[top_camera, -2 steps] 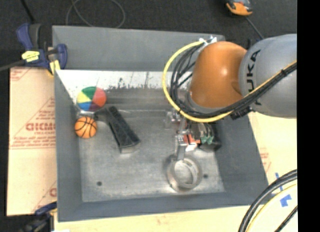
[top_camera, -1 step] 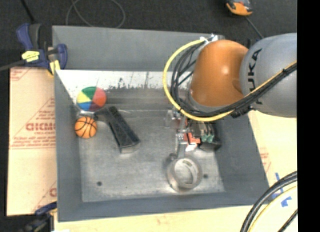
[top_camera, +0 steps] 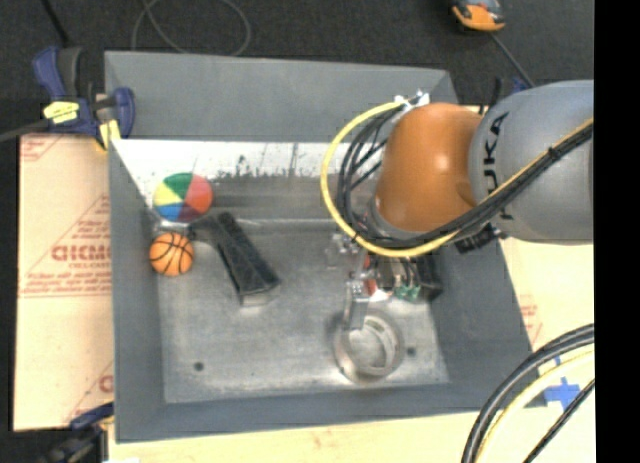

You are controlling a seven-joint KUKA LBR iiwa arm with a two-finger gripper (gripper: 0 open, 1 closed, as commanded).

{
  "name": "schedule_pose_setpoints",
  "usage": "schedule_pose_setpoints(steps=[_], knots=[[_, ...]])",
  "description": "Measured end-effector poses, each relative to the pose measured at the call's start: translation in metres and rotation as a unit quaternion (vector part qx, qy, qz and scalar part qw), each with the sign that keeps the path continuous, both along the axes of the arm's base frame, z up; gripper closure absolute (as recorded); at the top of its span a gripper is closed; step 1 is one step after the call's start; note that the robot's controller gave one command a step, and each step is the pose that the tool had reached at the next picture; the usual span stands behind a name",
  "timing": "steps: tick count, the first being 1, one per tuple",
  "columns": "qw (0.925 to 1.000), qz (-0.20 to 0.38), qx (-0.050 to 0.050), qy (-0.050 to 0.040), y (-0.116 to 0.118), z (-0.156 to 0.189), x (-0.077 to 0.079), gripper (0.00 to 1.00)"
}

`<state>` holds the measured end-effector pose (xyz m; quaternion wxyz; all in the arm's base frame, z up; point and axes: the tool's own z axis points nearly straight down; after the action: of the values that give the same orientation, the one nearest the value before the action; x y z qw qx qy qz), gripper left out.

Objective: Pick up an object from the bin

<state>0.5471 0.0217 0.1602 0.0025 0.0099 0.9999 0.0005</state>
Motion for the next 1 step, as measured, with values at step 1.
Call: schedule_pose_setpoints(steps=[1], knots=[[0.997,0.077,-0.001,0.0009,-0.0098,-0.0282,-0.008,0.0]])
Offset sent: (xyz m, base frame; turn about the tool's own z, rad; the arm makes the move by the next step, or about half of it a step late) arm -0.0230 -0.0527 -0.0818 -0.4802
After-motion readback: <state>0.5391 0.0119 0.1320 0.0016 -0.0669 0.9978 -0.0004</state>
